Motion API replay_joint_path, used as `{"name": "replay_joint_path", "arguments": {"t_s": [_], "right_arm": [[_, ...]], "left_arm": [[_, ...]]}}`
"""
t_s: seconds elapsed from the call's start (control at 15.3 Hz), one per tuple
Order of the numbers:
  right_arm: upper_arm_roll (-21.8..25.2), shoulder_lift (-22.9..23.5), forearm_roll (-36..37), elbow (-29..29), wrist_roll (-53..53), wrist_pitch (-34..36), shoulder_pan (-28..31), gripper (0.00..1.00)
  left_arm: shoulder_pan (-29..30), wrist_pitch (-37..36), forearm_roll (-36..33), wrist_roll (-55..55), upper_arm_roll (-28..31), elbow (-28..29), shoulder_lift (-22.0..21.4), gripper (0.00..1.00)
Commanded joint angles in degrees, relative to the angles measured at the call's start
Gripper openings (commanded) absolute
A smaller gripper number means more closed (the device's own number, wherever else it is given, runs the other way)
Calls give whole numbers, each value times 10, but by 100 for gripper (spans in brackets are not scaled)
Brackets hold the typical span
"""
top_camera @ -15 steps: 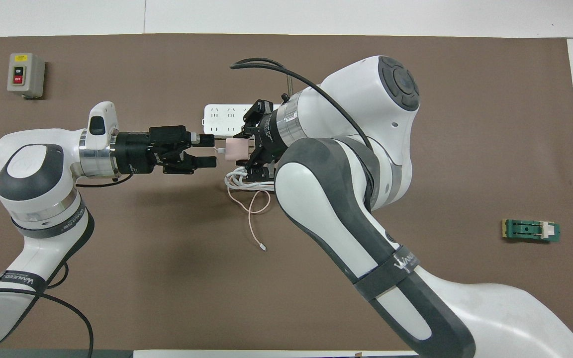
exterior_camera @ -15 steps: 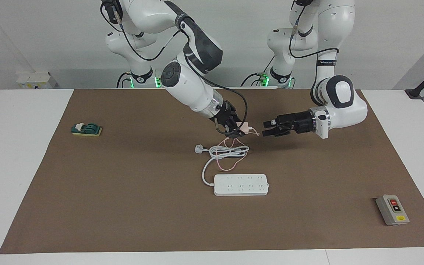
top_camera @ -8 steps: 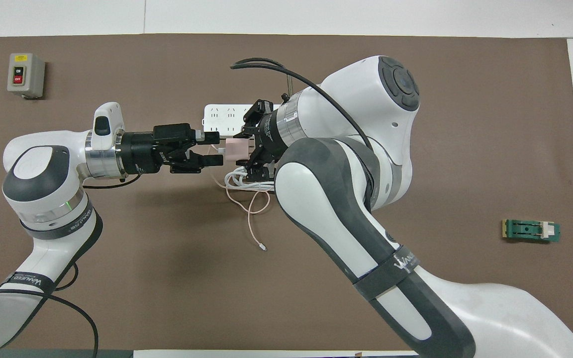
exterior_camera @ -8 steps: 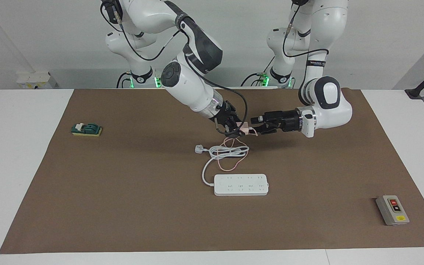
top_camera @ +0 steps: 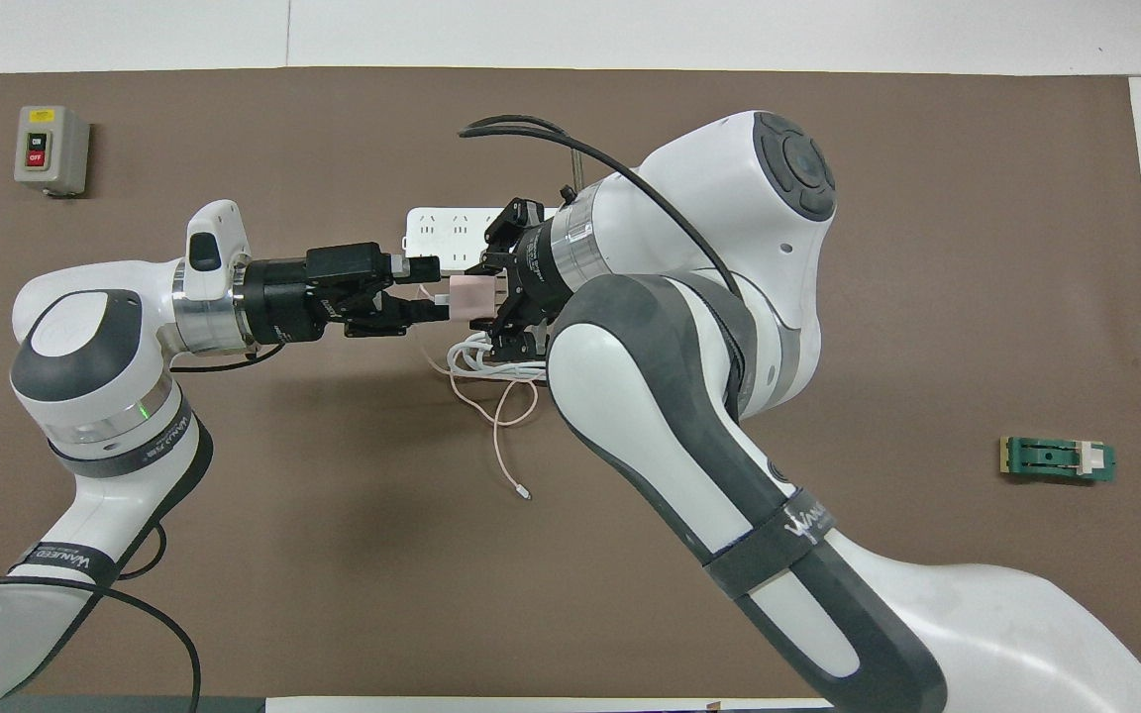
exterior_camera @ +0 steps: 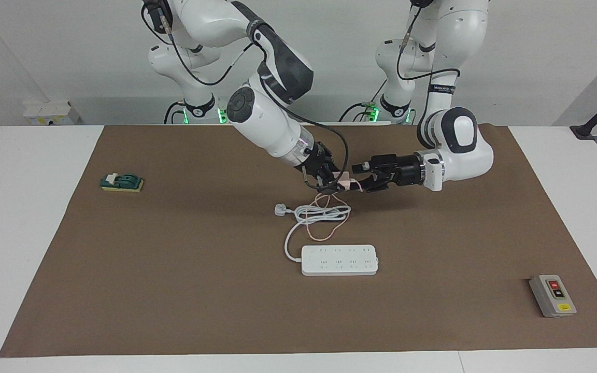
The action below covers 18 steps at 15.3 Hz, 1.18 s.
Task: Plug charger into power strip
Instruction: 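Grasp the charger with the left gripper while the right gripper releases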
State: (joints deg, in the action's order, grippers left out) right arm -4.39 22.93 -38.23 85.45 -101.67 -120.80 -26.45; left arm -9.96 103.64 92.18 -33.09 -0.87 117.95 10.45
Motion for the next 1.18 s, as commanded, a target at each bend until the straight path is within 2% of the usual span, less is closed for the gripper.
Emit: {"name": "replay_joint_path", "arguments": {"t_s": [0.0, 0.52, 0.78, 0.92, 1.11], "right_arm": [[0, -5, -12, 3, 15, 1, 3, 0], [0, -5, -12, 3, 15, 1, 3, 0], [0, -5, -12, 3, 15, 1, 2, 0], [0, -5, -12, 3, 15, 1, 2, 0], [0, -5, -12, 3, 15, 1, 3, 0]], "left_arm": [[-28, 29, 13, -48, 7, 3, 3, 100], [-31, 1, 28, -45, 7, 13, -2, 98], [-17, -13, 28, -45, 8, 23, -6, 77], [-17, -9, 29, -45, 8, 23, -6, 56], [-17, -12, 28, -44, 8, 23, -5, 47]]}}
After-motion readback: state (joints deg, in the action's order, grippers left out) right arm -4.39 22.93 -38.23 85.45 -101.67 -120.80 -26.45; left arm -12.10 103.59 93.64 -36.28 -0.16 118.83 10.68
